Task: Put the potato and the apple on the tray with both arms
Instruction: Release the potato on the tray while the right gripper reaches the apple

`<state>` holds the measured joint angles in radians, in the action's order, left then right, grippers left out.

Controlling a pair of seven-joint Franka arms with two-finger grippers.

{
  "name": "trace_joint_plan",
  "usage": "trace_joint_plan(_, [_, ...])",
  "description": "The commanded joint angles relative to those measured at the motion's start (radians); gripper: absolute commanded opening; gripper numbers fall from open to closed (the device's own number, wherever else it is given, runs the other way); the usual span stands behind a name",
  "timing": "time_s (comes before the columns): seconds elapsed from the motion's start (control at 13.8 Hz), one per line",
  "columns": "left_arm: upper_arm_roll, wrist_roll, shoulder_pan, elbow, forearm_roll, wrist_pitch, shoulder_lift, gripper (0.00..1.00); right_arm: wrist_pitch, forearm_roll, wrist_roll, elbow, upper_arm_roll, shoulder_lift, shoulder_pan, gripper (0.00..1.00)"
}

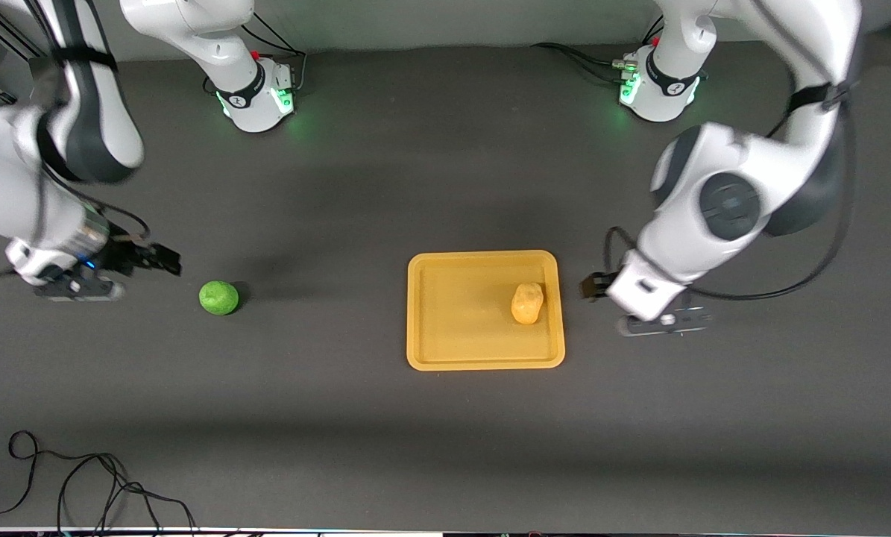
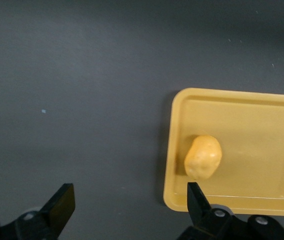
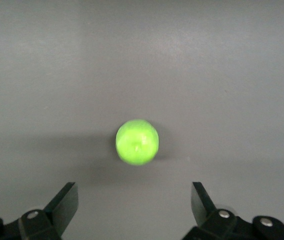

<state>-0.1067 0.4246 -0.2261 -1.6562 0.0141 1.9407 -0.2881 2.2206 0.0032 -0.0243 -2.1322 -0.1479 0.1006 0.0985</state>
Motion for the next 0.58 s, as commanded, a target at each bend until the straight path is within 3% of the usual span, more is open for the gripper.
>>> trace_joint_plan(0.0, [-0.004, -0.122, 0.098, -0.033, 0.006, -0.003, 0.027, 1.00, 0.151, 0.004, 0.007, -0.069, 0.001, 0.068, 0.006, 1.00])
trace_joint_plan(0.22, [-0.004, -0.155, 0.180, -0.077, -0.012, -0.006, 0.090, 1.00, 0.244, 0.007, 0.020, -0.071, 0.001, 0.171, 0.009, 1.00])
trace_joint_plan(0.36, [-0.004, -0.231, 0.232, -0.187, -0.036, 0.021, 0.208, 1.00, 0.300, 0.009, 0.020, -0.072, 0.002, 0.226, 0.007, 1.00])
trace_joint_plan(0.51, [-0.002, -0.242, 0.272, -0.200, -0.036, -0.009, 0.282, 1.00, 0.306, 0.009, 0.020, -0.072, 0.004, 0.258, 0.007, 1.00])
